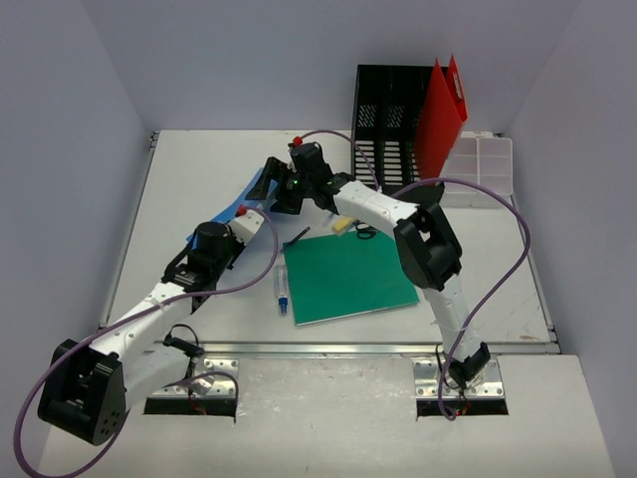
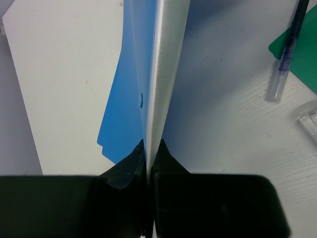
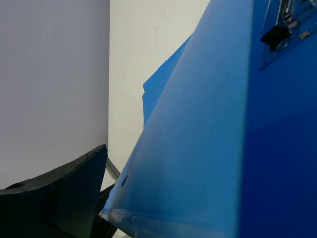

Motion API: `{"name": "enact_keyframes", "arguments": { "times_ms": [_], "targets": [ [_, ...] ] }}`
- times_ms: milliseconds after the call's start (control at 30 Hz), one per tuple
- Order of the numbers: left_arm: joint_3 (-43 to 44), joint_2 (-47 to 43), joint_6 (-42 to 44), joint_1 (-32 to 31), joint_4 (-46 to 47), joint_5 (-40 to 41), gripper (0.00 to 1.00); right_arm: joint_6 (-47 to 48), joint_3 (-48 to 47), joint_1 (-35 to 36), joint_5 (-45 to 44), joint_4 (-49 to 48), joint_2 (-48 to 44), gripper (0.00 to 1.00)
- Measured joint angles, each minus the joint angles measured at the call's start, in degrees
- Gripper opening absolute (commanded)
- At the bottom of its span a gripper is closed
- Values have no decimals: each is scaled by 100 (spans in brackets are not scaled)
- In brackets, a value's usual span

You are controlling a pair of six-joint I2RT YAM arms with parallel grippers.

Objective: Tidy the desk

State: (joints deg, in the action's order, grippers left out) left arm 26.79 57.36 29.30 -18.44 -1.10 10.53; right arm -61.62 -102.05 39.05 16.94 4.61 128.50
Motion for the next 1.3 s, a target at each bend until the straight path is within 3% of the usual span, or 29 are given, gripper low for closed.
{"name": "enact_keyframes", "arguments": {
  "times_ms": [133,300,400,467,500,567,633,700,1067,1300],
  "targets": [
    [4,5,-121,-18,3,21,0,60,-139,6,-182,27,94,62],
    [33,64,-250,-87,-122,-55,0,-48,-306,10,-183,-155,234,20],
    [42,79,-251,-163,-257,-132,0,-232,-343,56,-76,-318,240,0],
    [65,69,-214,-175,-355,-166,4,-290,-326,60,28,-360,225,0],
    [83,55,-193,-175,-408,-186,12,-299,-295,57,69,-371,202,0],
    [125,-22,-177,-177,-538,-235,42,-257,-155,48,118,-408,99,0],
    [173,-157,-319,-175,-705,-297,82,-119,63,43,145,-491,-80,0],
    [259,-314,-453,-188,-887,-366,99,200,238,43,189,-612,-278,0],
    [1277,-1337,-1844,-28,-1928,-413,100,1365,683,-58,702,-1340,-1521,0],
    [2423,-1185,-2757,591,-2466,-1144,100,2073,840,-418,871,-1954,-2282,0]
  ]
}}
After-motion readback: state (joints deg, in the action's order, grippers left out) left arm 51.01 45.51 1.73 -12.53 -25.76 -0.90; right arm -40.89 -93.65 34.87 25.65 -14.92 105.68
